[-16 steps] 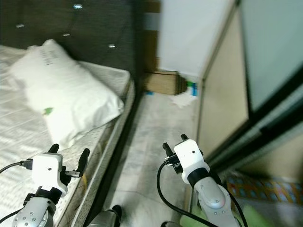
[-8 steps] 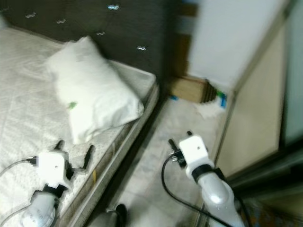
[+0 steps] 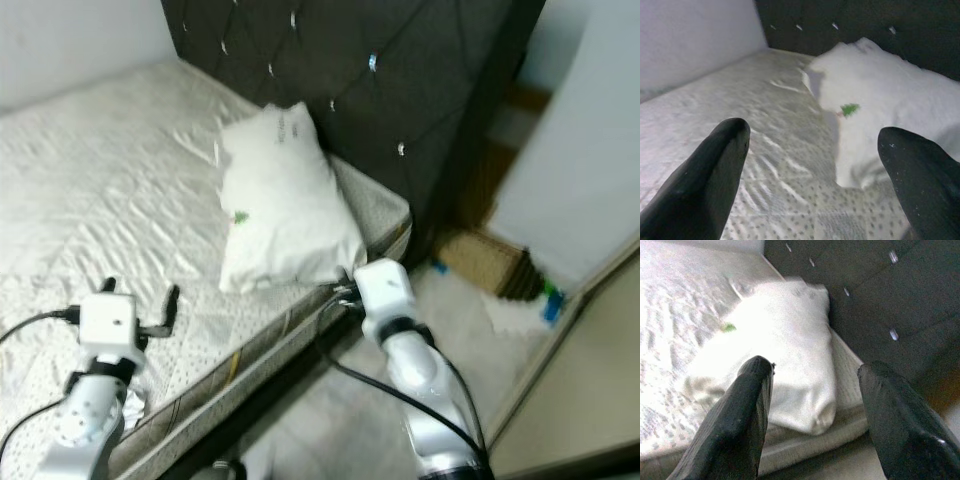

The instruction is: Clean up the room

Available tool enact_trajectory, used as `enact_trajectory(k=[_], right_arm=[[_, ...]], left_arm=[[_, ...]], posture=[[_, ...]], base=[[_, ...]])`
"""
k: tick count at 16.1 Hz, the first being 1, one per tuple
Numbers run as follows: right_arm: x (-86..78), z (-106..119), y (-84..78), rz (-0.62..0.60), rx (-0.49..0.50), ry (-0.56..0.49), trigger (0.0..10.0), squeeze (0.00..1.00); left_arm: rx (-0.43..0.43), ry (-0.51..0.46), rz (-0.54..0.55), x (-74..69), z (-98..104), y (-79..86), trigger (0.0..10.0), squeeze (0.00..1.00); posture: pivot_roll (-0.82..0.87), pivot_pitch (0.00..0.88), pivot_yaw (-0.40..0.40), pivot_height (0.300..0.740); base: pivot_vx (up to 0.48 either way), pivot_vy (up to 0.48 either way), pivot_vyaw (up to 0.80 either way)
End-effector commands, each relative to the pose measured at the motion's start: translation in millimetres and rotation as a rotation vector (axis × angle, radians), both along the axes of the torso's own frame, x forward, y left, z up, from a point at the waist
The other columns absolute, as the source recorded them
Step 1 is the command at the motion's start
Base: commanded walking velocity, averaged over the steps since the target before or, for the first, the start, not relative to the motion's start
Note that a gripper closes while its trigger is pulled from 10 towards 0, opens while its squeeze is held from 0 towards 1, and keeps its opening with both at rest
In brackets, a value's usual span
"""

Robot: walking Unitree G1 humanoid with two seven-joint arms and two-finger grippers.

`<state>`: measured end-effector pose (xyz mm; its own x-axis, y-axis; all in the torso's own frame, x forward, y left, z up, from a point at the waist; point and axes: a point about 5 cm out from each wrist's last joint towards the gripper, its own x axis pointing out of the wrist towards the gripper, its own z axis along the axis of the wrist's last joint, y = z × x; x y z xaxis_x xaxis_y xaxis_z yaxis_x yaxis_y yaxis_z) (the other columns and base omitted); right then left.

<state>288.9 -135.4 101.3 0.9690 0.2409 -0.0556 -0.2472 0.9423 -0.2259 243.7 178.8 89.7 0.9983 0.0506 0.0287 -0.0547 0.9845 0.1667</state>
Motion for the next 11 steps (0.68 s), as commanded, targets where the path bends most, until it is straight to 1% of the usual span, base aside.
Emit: enact_trajectory(k=[1,2,4,5,6,7,8,9,10,11], right_arm=[[0.7,-11.7,-14.3,-0.063,0.057,0.074,10.0,0.00],[5.0,-14.4,-16.7,-0.095,0.156,0.105,10.0,0.00],[10.2,-12.1,-17.3,-0.138,0.296,0.121,10.0,0.00],[10.7,-10.0,-17.4,-0.146,0.314,0.115,10.0,0.00],[11.7,-6.4,-17.1,-0.153,0.328,0.115,10.0,0.00],[13.8,-5.0,-19.1,-0.177,0.306,0.123,10.0,0.00],[14.8,-3.5,-20.2,-0.204,0.383,0.112,10.0,0.00],[14.3,-1.2,-17.3,-0.178,0.468,0.118,10.0,0.00],[13.9,-0.4,-16.8,-0.172,0.439,0.107,10.0,0.00],[12.8,1.5,-14.3,-0.156,0.340,0.068,10.0,0.00]], left_arm=[[-0.016,-0.009,-0.007,-1.7,-2.1,-2.1,10.0,0.00],[-0.035,-0.015,0.012,-4.1,-4.3,1.1,10.0,0.00],[-0.056,-0.025,0.060,-10.0,-6.2,7.5,10.0,0.00],[-0.068,-0.025,0.091,-14.2,-6.2,10.2,10.0,0.00],[-0.062,-0.029,0.154,-19.6,-6.4,14.4,10.0,0.00],[-0.066,-0.028,0.206,-24.2,-6.5,15.2,10.0,0.00],[-0.075,-0.020,0.185,-25.5,-7.2,12.0,10.0,0.00],[-0.110,-0.016,0.146,-26.1,-7.9,8.5,10.0,0.00],[-0.125,-0.015,0.130,-26.1,-8.3,7.3,10.0,0.00],[-0.121,-0.015,0.118,-26.0,-8.0,6.7,10.0,0.00]], posture=[[0.12,0.009,-0.057,0.740],[0.12,0.009,-0.043,0.740],[0.13,0.013,-0.027,0.740],[0.12,0.021,-0.018,0.740],[0.12,0.037,-0.010,0.740],[0.11,0.054,-0.008,0.740],[0.12,0.069,-0.011,0.740],[0.12,0.080,-0.021,0.740],[0.12,0.082,-0.029,0.740],[0.12,0.084,-0.030,0.740]], base=[[0.000,0.000,0.80],[0.000,0.000,0.51],[0.000,0.000,0.00],[0.000,0.000,0.00],[0.000,0.000,0.00],[0.000,0.000,0.00],[0.000,0.000,0.00],[0.000,0.000,0.00],[0.000,0.000,0.00],[0.000,0.000,0.00]])
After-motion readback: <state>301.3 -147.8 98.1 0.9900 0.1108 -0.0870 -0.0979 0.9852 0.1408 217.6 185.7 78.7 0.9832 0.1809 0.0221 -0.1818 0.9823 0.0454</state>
